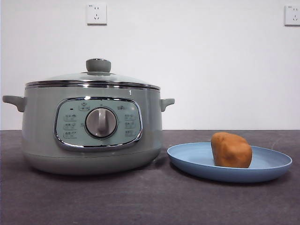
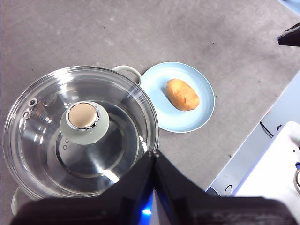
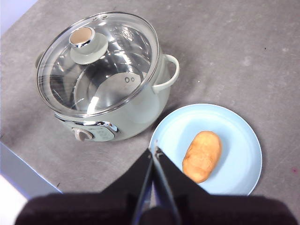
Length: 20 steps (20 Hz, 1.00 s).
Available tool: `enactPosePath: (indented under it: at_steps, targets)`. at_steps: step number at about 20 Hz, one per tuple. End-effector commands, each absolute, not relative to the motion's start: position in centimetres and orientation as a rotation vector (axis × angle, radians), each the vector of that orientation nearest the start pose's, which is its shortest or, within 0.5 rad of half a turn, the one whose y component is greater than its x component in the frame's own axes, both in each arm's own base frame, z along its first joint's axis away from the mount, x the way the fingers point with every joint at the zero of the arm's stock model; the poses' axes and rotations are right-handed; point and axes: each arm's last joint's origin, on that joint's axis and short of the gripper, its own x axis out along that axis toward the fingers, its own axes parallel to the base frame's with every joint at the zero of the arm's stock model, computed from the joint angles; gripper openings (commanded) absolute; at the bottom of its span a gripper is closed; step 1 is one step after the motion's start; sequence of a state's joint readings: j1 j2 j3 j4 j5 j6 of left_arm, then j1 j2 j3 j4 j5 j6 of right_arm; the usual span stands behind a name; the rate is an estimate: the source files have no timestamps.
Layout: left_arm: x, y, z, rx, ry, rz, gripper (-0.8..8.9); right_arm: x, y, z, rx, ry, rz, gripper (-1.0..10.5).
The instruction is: Take the potato out from the steamer,put the potato on the plate,close the lid
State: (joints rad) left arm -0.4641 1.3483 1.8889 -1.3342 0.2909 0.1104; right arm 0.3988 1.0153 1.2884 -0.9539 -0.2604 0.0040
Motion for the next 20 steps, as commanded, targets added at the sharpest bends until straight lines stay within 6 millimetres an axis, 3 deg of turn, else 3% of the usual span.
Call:
enactPosePath:
  at_steps: [1, 4, 8, 11, 13, 16, 20]
  targets:
    - [18.2, -10.1, 46.8, 0.168, 0.798, -0.755, -0.03, 15.7, 7.4, 39.3, -0.047, 0.682, 0.631, 0.0]
    - [18.0, -9.9, 46.9, 0.167, 0.788, -0.753, -0.03, 15.7, 7.4, 39.3, -0.047, 0.682, 0.63, 0.0]
    - [14.8, -7.8, 48.6, 0.156, 0.68, -0.723, -0.03, 15.7, 7.4, 39.3, -0.047, 0.682, 0.63, 0.0]
    - [12.3, -6.4, 50.6, 0.126, 0.447, -0.73, -0.03, 15.7, 7.4, 39.3, -0.047, 0.681, 0.63, 0.0]
    - [11.6, -5.8, 50.7, 0.105, 0.31, -0.749, -0.03, 15.7, 7.4, 39.3, -0.047, 0.681, 0.63, 0.0]
    - [11.2, -5.1, 47.5, 0.085, 0.257, -0.731, -0.03, 15.7, 7.4, 39.3, -0.047, 0.681, 0.63, 0.0]
    - [11.1, -4.3, 39.4, 0.054, 0.199, -0.675, -0.03, 15.7, 7.4, 39.3, -0.047, 0.681, 0.63, 0.0]
